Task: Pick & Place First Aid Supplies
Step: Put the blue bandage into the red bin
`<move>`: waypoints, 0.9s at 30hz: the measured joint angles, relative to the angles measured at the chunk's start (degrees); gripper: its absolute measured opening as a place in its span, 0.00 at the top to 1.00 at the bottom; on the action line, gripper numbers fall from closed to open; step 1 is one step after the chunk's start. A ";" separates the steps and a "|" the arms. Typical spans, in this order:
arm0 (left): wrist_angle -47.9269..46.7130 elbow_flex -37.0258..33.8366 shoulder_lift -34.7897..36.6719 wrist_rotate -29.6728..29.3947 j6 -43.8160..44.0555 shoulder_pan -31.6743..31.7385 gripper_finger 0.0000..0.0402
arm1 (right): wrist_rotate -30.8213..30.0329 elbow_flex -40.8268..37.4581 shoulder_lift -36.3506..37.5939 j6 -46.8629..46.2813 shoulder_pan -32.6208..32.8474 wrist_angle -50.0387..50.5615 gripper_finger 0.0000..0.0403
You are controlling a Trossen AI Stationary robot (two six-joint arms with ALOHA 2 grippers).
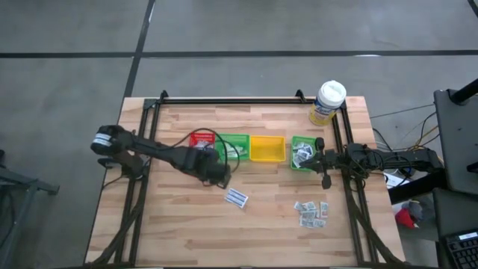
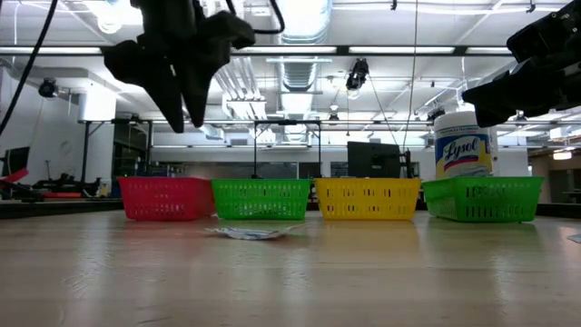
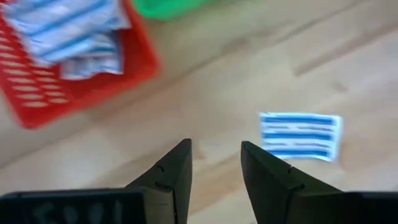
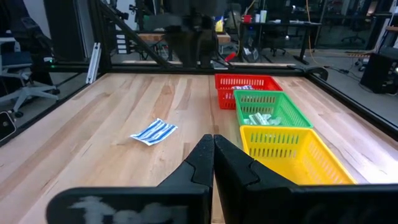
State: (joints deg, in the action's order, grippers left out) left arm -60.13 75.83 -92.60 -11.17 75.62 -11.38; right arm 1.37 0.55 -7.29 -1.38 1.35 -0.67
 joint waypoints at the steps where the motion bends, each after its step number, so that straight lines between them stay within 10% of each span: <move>1: 1.41 0.00 -0.43 -0.04 0.67 -0.71 0.68 | 0.00 -0.02 0.00 -0.06 0.01 0.01 0.98; 27: 20.55 9.40 -18.25 1.50 -3.79 -4.58 0.68 | 0.00 0.00 0.00 0.00 0.00 0.00 0.98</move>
State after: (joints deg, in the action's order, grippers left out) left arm -39.58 85.23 -110.85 -9.67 71.83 -15.96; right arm 1.37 0.56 -7.29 -1.39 1.35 -0.66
